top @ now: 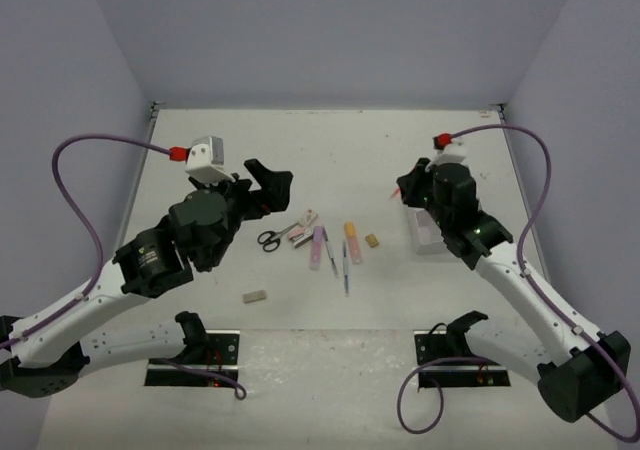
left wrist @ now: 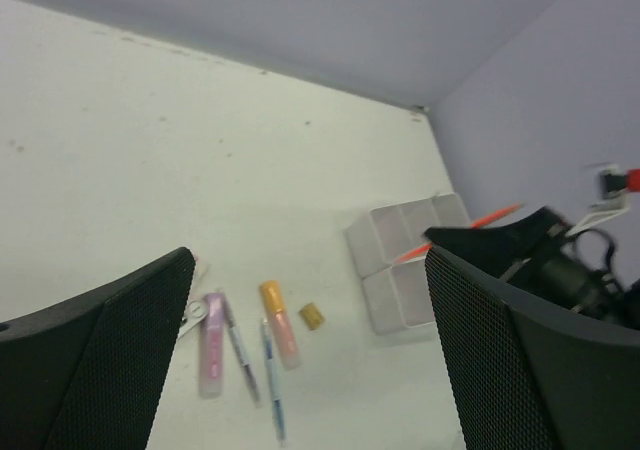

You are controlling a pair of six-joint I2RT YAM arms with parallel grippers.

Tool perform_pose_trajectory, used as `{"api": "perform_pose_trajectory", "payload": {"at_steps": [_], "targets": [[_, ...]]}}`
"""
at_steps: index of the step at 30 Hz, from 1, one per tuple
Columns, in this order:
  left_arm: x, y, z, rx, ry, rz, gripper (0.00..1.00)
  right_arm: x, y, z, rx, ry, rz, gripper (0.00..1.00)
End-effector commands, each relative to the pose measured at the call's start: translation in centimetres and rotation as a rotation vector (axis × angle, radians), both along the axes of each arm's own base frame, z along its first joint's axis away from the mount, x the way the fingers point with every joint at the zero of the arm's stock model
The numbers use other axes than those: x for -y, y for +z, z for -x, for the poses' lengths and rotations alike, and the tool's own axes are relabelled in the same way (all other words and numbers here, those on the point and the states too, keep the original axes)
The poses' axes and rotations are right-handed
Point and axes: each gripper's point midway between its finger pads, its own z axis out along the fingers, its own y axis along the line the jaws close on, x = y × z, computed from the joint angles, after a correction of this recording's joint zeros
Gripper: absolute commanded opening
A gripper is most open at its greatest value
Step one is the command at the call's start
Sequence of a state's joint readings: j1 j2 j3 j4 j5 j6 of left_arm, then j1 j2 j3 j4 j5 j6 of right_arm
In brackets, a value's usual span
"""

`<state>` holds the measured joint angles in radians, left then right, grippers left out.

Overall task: Sort the stationery into containers
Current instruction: Place the pen in the storage box.

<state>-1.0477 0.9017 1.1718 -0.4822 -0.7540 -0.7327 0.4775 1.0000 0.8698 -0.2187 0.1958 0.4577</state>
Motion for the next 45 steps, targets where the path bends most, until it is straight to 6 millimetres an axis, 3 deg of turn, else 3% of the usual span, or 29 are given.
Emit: {"api": "perform_pose_trajectory", "payload": {"at_steps": [1,4,6,9,12,18,24,26,27,33,36,38,41,42,45], "targets": [[-2.7,-8.4,0.6,-0.133,0.075,-0.230,1.00,14.8,0.3,-2.3,-0.030,-0.600,0.073,0.00],[-3.3,-10.0,1.2,-0.134,0.048,-0.247,1.00,19.5,-0.1,-2.1,-0.033,-0.773,0.064,0.00],[-3.5,-10.7,1.4,-0.133,0.024,-0.296,1.00,21.1,0.4,-2.5,-0.013,-0.827,0.046,0.00],[-4.3,-11.6,1.3,-0.167,0.047,-0.394,1.00,22.3,1.1,-3.5,0.015,-0.877,0.075,0.00],[-4.5,-12.7,1.1,-0.181,0.054,-0.456,1.00,22.6,0.2,-4.9,-0.012,-0.891,0.089,0.00],[-3.9,-13.2,1.1,-0.191,0.034,-0.468,1.00,21.4,-2.0,-6.5,-0.049,-0.829,0.069,0.00],[-3.4,-13.2,0.9,-0.184,0.021,-0.455,1.00,20.4,-2.4,-7.2,-0.058,-0.766,0.061,0.00],[-3.2,-13.4,0.9,-0.187,0.014,-0.456,1.00,20.3,-3.2,-7.4,-0.089,-0.757,0.070,0.09],[-3.0,-13.7,0.9,-0.193,0.009,-0.462,1.00,20.1,-3.5,-7.6,-0.104,-0.750,0.073,0.22],[-3.3,-13.5,1.0,-0.198,0.009,-0.473,1.00,19.1,-3.7,-7.5,-0.114,-0.721,0.079,0.28],[-3.5,-13.1,1.2,-0.190,0.003,-0.465,1.00,18.3,-2.8,-7.4,-0.098,-0.698,0.088,0.51],[-3.7,-12.9,1.3,-0.192,0.007,-0.464,1.00,17.6,-1.9,-7.1,-0.085,-0.689,0.098,0.57],[-4.2,-12.6,1.3,-0.200,0.033,-0.471,1.00,16.4,0.0,-6.6,-0.049,-0.662,0.106,0.61],[-4.6,-12.6,1.4,-0.211,0.041,-0.482,1.00,15.8,1.5,-6.0,-0.015,-0.642,0.105,0.62],[-5.7,-12.7,1.6,-0.230,0.074,-0.523,1.00,11.3,4.7,-4.7,0.042,-0.473,0.104,0.62]]}}
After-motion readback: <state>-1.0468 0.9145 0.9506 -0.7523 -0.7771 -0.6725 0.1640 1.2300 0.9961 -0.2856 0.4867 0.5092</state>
